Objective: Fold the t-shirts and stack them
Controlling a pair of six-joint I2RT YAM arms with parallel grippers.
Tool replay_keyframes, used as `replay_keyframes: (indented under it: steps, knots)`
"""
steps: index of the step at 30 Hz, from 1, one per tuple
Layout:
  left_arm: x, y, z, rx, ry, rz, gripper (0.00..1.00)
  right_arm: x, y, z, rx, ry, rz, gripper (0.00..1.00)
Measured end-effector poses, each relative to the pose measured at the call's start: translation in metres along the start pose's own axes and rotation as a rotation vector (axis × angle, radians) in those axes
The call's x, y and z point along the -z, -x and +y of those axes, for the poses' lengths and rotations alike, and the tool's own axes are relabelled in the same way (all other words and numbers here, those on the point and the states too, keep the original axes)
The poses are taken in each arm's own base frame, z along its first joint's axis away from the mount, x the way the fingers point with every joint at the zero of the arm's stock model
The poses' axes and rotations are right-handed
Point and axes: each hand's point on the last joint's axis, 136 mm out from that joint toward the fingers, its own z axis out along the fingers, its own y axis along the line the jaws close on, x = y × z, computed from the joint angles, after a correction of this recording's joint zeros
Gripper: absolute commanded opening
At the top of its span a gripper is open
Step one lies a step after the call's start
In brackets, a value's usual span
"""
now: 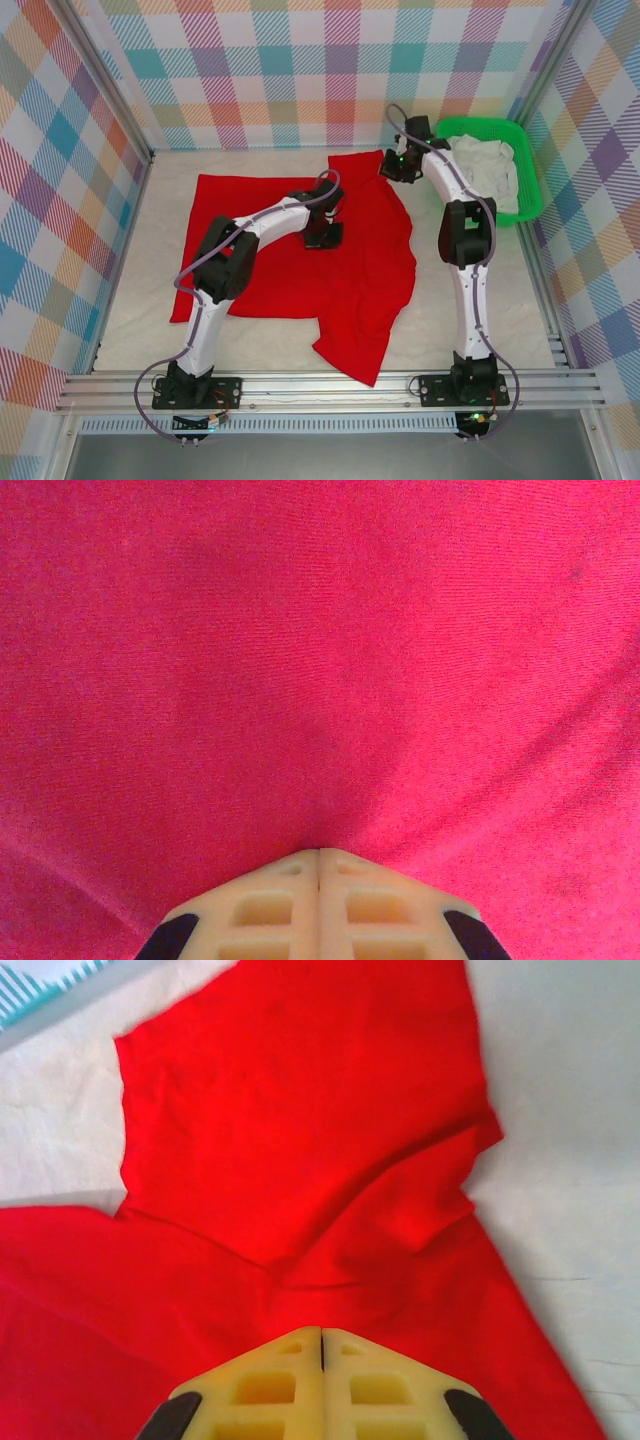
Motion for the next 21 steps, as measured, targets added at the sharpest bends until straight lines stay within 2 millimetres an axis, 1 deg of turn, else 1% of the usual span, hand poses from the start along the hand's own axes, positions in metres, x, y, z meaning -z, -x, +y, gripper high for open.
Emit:
replay_keyframes:
  steps: [2,6,9,15,17,19,21]
  knots:
    - [0.0,0.0,0.0,0.0,0.0,0.0,0.04,-0.014,-0.011,-0.003,-0.017,-0.003,0.04,0.0]
    - [0.0,0.001,0.0,-0.002,0.001,0.003,0.04,-0.039,-0.038,-0.023,-0.08,-0.046,0.13,0.0]
    - [0.0,0.001,0.0,-0.002,0.001,0.008,0.04,-0.037,-0.031,-0.026,-0.099,-0.076,0.12,0.0]
    - [-0.001,0.002,-0.002,0.002,-0.007,0.043,0.04,-0.039,-0.009,-0.042,-0.155,-0.14,0.073,0.0]
    - [-0.002,0.003,-0.002,0.006,-0.012,0.063,0.04,-0.039,-0.005,-0.047,-0.176,-0.145,0.065,0.0]
    - [-0.003,0.006,-0.004,0.01,-0.018,0.08,0.04,-0.037,0.0,-0.053,-0.2,-0.144,0.053,0.0]
    - [-0.006,0.015,-0.009,0.012,-0.039,0.075,0.05,-0.036,0.008,-0.059,-0.215,-0.134,0.037,0.0]
